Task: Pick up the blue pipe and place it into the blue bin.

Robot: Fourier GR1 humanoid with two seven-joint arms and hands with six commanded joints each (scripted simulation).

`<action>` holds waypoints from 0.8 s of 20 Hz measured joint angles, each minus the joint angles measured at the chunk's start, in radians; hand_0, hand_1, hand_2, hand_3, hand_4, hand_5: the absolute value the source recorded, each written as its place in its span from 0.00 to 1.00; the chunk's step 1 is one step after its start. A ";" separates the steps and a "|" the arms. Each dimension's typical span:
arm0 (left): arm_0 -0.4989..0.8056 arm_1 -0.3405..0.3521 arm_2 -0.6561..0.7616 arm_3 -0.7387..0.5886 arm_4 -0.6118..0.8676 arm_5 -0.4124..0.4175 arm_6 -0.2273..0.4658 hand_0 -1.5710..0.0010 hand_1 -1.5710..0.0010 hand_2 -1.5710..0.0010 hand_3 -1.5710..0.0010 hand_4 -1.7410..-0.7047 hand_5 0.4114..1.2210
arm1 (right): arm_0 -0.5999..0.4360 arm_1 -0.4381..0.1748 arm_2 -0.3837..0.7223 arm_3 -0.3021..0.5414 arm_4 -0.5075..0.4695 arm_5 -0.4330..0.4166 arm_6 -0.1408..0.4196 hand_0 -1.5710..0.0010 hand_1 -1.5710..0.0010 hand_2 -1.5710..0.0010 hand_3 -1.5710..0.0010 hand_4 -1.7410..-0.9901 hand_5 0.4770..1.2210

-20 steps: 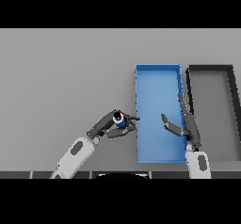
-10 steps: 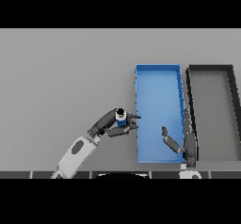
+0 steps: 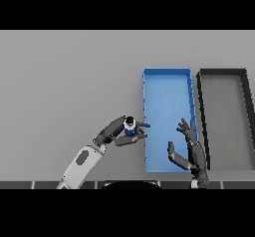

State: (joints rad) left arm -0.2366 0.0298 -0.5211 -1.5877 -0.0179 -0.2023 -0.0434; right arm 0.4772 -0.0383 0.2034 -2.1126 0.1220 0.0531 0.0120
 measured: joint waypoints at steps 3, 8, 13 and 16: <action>0.004 -0.006 0.004 -0.007 -0.005 -0.014 0.005 0.00 0.00 0.00 0.00 0.26 1.00 | -0.140 -0.058 0.009 -0.052 -0.070 0.086 0.145 1.00 0.99 0.93 1.00 0.65 0.11; -0.011 -0.017 0.024 0.016 -0.030 -0.025 0.022 0.00 0.00 0.00 0.00 0.26 1.00 | -0.349 -0.108 0.078 -0.072 -0.061 0.154 0.331 1.00 1.00 0.97 1.00 0.59 0.11; -0.004 -0.028 0.033 0.023 -0.036 -0.050 -0.007 0.00 0.00 0.00 0.00 0.27 1.00 | -0.523 -0.092 0.140 -0.032 -0.088 0.202 0.435 1.00 1.00 0.97 1.00 0.61 0.10; -0.011 -0.037 0.045 0.031 -0.037 -0.065 -0.009 0.00 0.00 0.00 0.00 0.27 1.00 | -0.628 -0.071 0.160 0.014 -0.104 0.221 0.468 1.00 1.00 0.97 1.00 0.67 0.10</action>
State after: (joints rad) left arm -0.2475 -0.0071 -0.4762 -1.5565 -0.0550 -0.2676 -0.0524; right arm -0.1512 -0.1089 0.3635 -2.0989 0.0177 0.2739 0.4798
